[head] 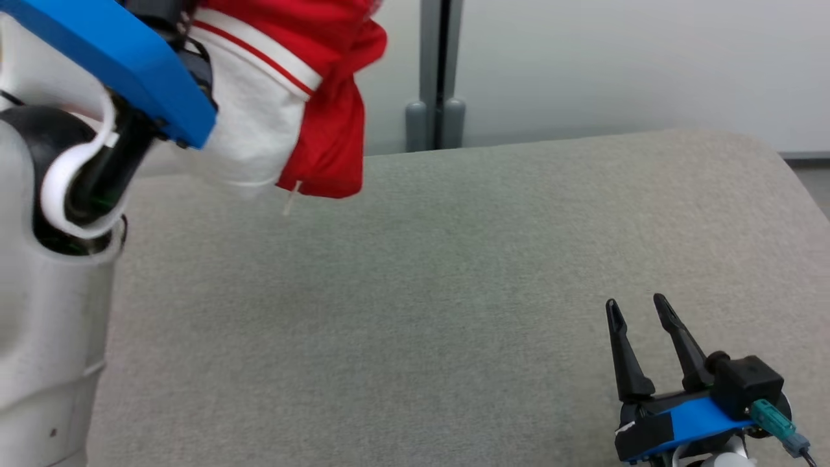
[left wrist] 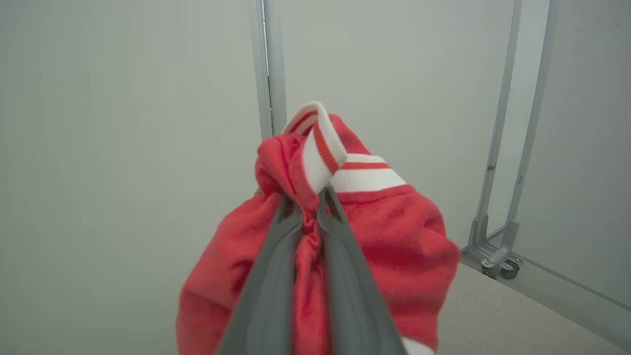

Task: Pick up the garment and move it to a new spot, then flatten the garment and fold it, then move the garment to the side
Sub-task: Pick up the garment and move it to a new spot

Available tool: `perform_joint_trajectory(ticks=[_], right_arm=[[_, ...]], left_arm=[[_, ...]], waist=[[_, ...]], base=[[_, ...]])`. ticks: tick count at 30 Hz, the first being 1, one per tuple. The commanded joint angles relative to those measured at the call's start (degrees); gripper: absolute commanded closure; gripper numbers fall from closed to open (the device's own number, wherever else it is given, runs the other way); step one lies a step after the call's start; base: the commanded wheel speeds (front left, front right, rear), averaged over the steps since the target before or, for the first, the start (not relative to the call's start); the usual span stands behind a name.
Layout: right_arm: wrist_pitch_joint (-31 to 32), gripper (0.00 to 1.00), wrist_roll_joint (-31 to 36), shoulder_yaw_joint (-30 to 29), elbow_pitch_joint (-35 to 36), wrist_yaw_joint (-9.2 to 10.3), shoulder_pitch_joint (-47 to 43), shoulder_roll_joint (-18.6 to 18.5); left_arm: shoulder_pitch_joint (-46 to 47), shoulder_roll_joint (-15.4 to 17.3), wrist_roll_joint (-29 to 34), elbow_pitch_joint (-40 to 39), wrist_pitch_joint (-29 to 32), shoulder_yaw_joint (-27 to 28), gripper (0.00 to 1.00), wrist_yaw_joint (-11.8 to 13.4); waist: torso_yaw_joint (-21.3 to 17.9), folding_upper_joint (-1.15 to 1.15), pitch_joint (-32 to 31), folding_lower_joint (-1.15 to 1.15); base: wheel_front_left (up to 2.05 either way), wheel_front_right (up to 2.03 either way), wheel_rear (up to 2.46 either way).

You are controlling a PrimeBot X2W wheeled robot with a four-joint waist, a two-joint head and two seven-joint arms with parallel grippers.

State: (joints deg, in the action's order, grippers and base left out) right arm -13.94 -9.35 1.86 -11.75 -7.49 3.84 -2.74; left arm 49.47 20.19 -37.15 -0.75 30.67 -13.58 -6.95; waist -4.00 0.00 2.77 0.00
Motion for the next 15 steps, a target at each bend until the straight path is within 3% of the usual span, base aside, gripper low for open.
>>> perform_joint_trajectory(ticks=[1,12,15], right_arm=[[0.1,0.0,-0.3,0.2,0.6,-0.01,-0.1,-0.3],[-0.1,0.0,-1.0,0.8,0.8,-0.01,1.3,-0.2],[-0.1,0.0,-1.3,0.8,0.8,-0.01,1.4,-0.2]], left_arm=[[-1.8,-0.6,-0.6,-0.4,-0.1,-1.3,1.0,-0.3],[-12.7,-2.8,-0.2,8.3,-6.1,-6.3,1.0,-0.4],[-17.2,-4.4,0.9,13.5,-11.0,-7.5,1.0,0.0]], waist=[[-2.7,0.0,-0.5,0.0],[-10.6,0.0,2.2,0.0],[-12.0,0.0,3.0,0.0]], base=[[0.0,0.0,0.0],[0.0,0.0,0.0],[0.0,0.0,0.0]])
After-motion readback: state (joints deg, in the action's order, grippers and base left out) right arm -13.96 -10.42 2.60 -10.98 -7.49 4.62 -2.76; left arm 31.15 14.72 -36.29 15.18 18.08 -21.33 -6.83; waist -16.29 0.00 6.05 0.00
